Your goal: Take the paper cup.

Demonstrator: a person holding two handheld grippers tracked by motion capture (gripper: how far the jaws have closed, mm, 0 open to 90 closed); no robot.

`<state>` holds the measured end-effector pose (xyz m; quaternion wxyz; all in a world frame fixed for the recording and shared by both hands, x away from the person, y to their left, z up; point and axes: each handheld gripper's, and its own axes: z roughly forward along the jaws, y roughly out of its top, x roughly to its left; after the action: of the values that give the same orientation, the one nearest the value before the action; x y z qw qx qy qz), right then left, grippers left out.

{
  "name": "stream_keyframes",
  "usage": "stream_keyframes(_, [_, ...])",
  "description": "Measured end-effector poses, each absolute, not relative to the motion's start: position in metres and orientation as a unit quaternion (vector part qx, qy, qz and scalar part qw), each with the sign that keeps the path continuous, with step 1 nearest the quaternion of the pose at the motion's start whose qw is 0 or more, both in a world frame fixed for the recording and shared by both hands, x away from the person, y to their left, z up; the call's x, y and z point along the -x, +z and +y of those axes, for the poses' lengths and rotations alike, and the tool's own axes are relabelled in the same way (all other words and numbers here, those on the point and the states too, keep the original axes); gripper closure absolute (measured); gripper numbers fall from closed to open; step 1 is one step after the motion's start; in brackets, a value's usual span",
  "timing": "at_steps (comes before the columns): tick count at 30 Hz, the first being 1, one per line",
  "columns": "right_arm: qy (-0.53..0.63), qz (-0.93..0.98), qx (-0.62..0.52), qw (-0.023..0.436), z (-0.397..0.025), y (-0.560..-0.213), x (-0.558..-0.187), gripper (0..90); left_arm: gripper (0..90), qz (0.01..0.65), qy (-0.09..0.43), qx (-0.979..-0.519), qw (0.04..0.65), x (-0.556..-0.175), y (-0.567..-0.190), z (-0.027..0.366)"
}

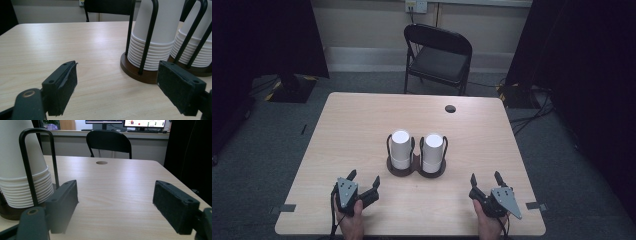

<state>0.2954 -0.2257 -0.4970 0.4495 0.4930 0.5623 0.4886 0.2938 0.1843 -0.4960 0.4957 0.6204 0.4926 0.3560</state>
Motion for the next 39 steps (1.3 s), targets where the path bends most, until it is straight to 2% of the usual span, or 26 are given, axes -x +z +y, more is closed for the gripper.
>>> stream_keyframes(13, [0.483,0.568,-0.495,0.446,-0.224,-0.497,-0.296,21.5,17.2,0.510,0.327,-0.630,0.485,-0.297,-0.495,0.188])
stream_keyframes(18, [0.485,0.575,-0.495,0.435,-0.225,-0.496,-0.296,22.6,17.7,0.507,0.328,-0.620,0.501,-0.294,-0.493,0.191])
stream_keyframes(19, [0.485,0.578,-0.491,0.435,-0.224,-0.496,-0.296,22.6,18.1,0.514,0.331,-0.617,0.495,-0.294,-0.492,0.190])
stream_keyframes(20, [0.481,0.583,-0.485,0.440,-0.221,-0.496,-0.295,22.2,22.3,0.520,0.332,-0.616,0.489,-0.295,-0.492,0.189])
stream_keyframes(22, [0.481,0.583,-0.486,0.438,-0.221,-0.496,-0.296,21.6,22.9,0.521,0.331,-0.620,0.484,-0.296,-0.491,0.188])
stream_keyframes(29, [0.484,0.588,-0.488,0.426,-0.222,-0.496,-0.299,19.7,22.9,0.505,0.316,-0.624,0.505,-0.295,-0.483,0.181])
stream_keyframes(32, [0.493,0.586,-0.502,0.402,-0.226,-0.495,-0.299,18.6,22.8,0.494,0.313,-0.631,0.509,-0.294,-0.480,0.177])
stream_keyframes(39, [0.497,0.573,-0.500,0.418,-0.226,-0.496,-0.296,17.9,22.6,0.475,0.293,-0.639,0.529,-0.295,-0.475,0.172])
